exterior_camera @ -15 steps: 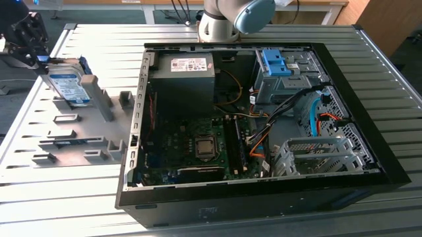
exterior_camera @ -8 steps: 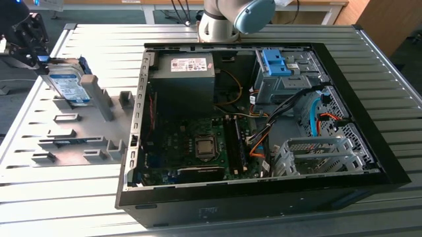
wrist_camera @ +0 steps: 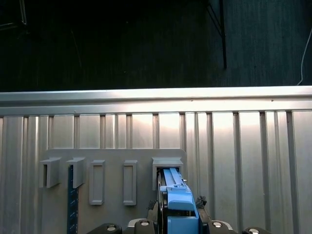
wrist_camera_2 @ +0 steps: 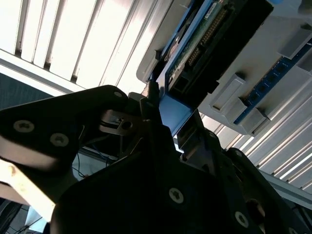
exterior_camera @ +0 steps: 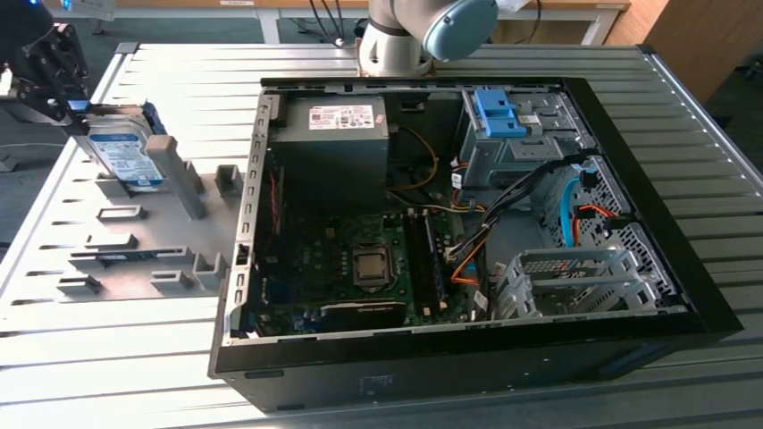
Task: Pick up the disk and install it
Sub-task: 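Pick up the disk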
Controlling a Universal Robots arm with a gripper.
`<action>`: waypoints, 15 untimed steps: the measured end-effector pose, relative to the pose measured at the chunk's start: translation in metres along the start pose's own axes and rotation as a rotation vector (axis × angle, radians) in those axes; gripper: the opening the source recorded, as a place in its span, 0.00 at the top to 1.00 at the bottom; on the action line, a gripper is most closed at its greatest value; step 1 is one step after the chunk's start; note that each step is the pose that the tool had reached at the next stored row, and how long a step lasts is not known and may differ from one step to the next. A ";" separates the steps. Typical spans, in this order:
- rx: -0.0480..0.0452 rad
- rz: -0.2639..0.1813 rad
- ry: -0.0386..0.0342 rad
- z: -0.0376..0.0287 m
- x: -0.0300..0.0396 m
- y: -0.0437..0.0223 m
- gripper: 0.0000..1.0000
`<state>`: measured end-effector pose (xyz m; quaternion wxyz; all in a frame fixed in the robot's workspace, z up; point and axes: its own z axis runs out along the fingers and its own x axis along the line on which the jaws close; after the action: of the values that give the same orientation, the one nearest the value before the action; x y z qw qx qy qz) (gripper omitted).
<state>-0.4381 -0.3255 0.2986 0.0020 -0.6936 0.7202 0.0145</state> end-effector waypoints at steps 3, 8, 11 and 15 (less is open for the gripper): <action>-0.0004 0.000 0.0003 -0.0001 -0.0001 0.0001 0.55; -0.0004 0.000 0.0004 0.0024 -0.0007 -0.0001 0.55; -0.0004 0.000 0.0007 0.0055 -0.0006 -0.0001 0.55; -0.0006 0.000 0.0008 0.0081 -0.0006 -0.0002 0.55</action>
<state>-0.4380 -0.3247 0.2905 0.0015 -0.6936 0.7202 0.0144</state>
